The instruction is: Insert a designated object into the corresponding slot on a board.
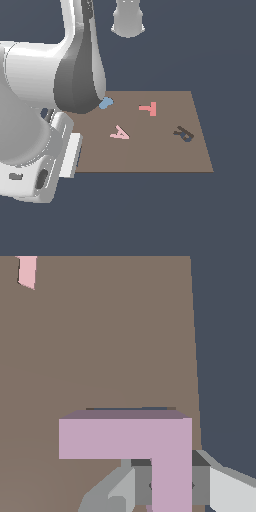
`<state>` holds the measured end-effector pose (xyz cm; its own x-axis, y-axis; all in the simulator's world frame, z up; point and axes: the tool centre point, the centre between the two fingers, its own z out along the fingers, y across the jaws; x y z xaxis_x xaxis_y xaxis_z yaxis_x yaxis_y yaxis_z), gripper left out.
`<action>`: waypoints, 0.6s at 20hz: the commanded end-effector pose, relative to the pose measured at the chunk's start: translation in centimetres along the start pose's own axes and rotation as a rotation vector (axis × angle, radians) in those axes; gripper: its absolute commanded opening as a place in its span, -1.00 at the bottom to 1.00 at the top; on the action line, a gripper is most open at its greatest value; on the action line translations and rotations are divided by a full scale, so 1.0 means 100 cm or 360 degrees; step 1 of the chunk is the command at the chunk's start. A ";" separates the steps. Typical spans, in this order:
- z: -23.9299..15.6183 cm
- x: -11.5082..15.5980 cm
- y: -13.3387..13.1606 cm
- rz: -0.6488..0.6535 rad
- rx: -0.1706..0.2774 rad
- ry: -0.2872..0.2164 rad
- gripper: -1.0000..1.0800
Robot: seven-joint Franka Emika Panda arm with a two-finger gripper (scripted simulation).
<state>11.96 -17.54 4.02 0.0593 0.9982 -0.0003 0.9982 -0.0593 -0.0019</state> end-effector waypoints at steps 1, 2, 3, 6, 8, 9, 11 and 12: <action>0.000 -0.001 0.002 -0.0016 -0.0001 0.0000 -1.00; 0.000 -0.001 0.003 -0.0019 -0.0001 0.0000 -1.00; 0.000 -0.001 0.003 -0.0021 -0.0001 0.0000 -1.00; 0.000 -0.001 0.003 -0.0020 0.0000 0.0000 -1.00; 0.002 -0.001 0.003 -0.0021 -0.0001 0.0000 -1.00; 0.004 -0.001 0.003 -0.0022 -0.0001 0.0000 -1.00; 0.008 -0.001 0.004 -0.0025 -0.0003 0.0000 -1.00; 0.009 -0.001 0.004 -0.0026 -0.0003 0.0000 -1.00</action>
<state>12.29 -17.67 3.35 0.0440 0.9990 -0.0004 0.9990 -0.0440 -0.0005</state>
